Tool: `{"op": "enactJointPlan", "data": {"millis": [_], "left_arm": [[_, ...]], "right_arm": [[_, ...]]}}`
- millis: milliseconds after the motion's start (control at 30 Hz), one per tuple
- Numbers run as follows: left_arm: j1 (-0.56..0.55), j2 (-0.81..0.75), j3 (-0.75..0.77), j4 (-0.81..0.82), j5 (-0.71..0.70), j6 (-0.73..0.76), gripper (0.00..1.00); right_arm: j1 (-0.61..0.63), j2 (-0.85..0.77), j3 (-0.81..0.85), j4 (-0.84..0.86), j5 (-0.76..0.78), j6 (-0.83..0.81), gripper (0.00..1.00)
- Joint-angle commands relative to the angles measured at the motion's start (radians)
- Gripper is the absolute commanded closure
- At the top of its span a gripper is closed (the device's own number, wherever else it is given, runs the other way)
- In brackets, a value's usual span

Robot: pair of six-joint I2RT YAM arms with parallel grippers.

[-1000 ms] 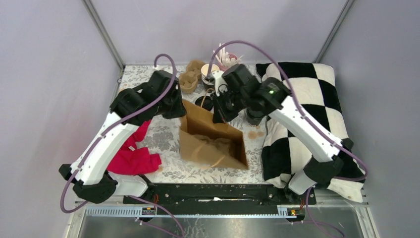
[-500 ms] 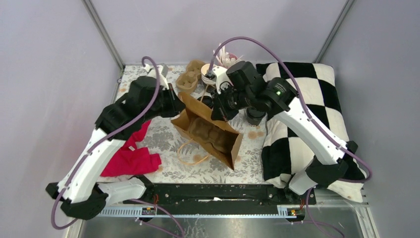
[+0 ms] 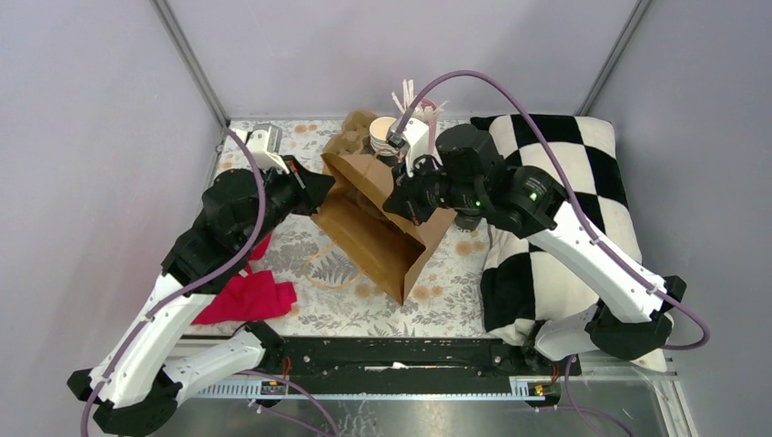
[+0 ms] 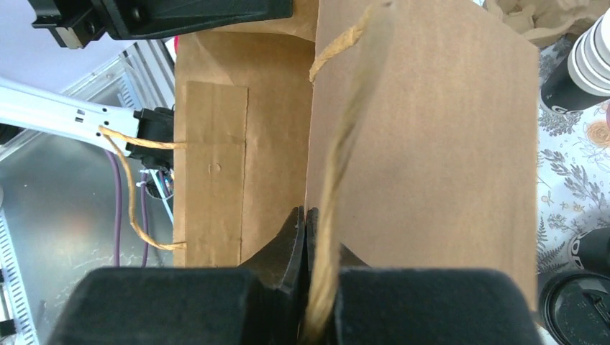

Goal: Pack the takeout coffee

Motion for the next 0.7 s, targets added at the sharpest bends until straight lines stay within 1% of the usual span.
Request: {"op": "enactJointPlan", "data": {"millis": [0, 200, 300, 400, 533, 600, 667], "left_arm": [[-0.001, 0.019, 0.056, -0.053, 0.0, 0.022, 1.0], [-0.001, 0.027, 0.126, -0.201, -0.047, -0.044, 1.0], [-0.001, 0.03, 0.132, -0.258, -0.035, -0.089, 0.96], [-0.001, 0.049, 0.132, -0.343, -0.039, -0.137, 0.94], [-0.001, 0.1, 0.159, -0.443, -0.023, -0.163, 0.87], [-0.002, 0.133, 0.194, -0.487, -0.024, -0.162, 0.85], [0.0, 0.163, 0.229, -0.526, -0.034, -0.154, 0.77]], "right_arm": [[0.007, -0.024, -0.032, 0.158, 0.001, 0.002, 1.0], [0.005, -0.044, -0.097, 0.157, 0.001, 0.078, 1.0], [-0.011, -0.033, -0.111, 0.126, 0.017, 0.125, 1.0], [-0.057, 0.003, -0.093, 0.076, -0.072, 0.171, 1.0], [-0.065, 0.07, -0.033, -0.009, -0.148, 0.195, 1.0], [-0.067, 0.1, 0.003, -0.06, -0.155, 0.207, 1.0], [-0.072, 0.118, 0.024, -0.106, -0.155, 0.226, 1.0]]}}
